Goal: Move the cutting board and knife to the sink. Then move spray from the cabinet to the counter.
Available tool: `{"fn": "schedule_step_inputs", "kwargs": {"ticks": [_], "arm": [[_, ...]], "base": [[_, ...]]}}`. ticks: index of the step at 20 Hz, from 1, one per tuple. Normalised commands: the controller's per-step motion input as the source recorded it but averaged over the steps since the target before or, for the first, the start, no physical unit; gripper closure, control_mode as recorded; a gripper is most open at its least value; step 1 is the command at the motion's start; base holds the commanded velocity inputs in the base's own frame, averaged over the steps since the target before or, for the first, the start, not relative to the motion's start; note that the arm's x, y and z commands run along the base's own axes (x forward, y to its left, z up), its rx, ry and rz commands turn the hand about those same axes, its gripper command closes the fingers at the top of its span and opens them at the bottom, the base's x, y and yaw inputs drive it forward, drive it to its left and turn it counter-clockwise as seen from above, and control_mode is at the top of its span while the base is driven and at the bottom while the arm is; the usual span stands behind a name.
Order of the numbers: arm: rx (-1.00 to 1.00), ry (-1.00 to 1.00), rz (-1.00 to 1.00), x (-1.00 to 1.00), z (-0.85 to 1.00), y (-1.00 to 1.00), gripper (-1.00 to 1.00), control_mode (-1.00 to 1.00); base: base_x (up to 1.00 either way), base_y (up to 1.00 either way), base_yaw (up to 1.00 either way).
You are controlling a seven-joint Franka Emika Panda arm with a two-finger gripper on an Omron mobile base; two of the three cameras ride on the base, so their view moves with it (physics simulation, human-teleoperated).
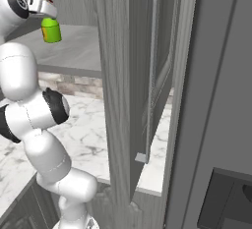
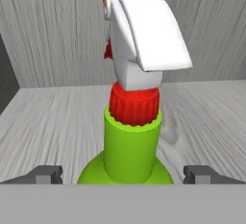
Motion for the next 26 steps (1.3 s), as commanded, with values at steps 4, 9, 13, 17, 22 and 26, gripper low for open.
{"fn": "schedule_step_inputs", "kwargs": {"ticks": [4, 9, 13, 17, 22, 26], "arm": [[0.00, 0.00, 0.00, 0.19, -0.11, 0.00, -1.00, -1.00], [0.00, 0.01, 0.00, 0.13, -0.23, -0.02, 1.00, -1.00], [0.00, 0.00, 0.00, 0.06, -0.15, 0.00, 1.00, -1.00], [0.00, 0.00, 0.00, 0.05, -0.08, 0.00, 1.00, -1.00], [0.00, 0.00, 0.00, 0.00, 0.00, 0.00, 1.00, -1.00], [0.02, -0.05, 0.00, -0.10, 0.00, -0.19, 1.00, -1.00]], "base": [[0.00, 0.00, 0.00], [0.00, 0.00, 0.00], [0.00, 0.00, 0.00], [0.00, 0.00, 0.00], [0.00, 0.00, 0.00], [0.00, 0.00, 0.00]]}}
